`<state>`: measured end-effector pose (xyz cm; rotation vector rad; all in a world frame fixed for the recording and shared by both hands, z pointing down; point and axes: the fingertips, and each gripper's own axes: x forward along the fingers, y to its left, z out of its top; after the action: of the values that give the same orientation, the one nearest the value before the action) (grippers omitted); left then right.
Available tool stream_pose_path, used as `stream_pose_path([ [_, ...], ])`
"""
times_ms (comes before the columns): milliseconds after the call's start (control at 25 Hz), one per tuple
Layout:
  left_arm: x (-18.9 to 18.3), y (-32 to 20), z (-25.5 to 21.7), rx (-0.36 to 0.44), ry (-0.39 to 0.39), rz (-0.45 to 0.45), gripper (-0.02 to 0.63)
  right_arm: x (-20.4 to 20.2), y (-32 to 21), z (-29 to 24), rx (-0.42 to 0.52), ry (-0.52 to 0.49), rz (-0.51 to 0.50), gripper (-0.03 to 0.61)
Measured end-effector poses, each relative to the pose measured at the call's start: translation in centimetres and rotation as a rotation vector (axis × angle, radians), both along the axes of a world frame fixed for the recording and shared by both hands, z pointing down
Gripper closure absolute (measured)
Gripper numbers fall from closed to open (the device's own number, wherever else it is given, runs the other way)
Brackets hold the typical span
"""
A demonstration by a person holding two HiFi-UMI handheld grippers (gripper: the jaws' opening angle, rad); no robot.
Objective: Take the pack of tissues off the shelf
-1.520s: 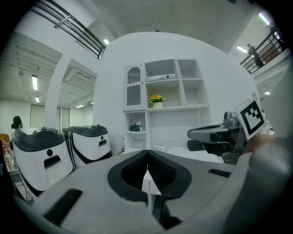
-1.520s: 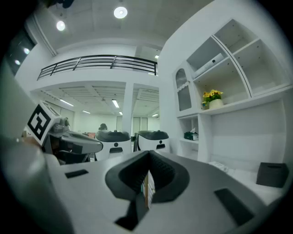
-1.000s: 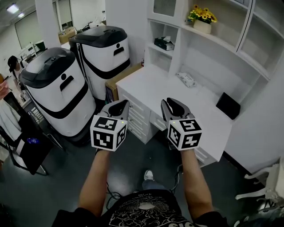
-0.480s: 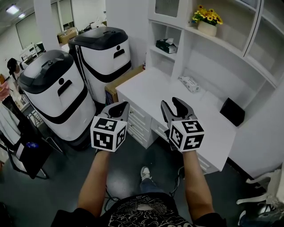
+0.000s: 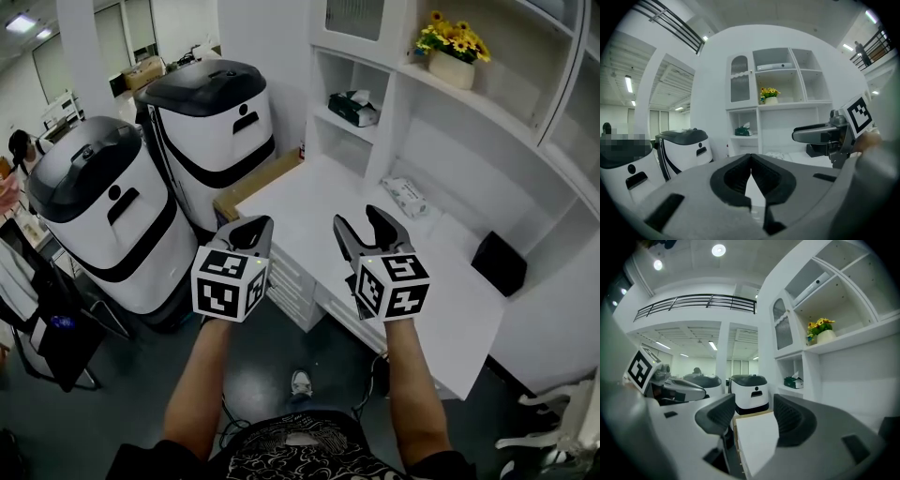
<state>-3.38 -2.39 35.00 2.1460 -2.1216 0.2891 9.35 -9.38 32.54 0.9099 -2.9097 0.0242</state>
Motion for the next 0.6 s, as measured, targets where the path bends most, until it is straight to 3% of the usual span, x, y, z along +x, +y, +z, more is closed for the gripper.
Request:
stream_pose_path([
  [600,-4.3,-12.9,0.4,-0.039,-0.024,-0.018,0.607,-5.1,-13.6,0.0,-0.026,0.006,-0.025,0.281],
])
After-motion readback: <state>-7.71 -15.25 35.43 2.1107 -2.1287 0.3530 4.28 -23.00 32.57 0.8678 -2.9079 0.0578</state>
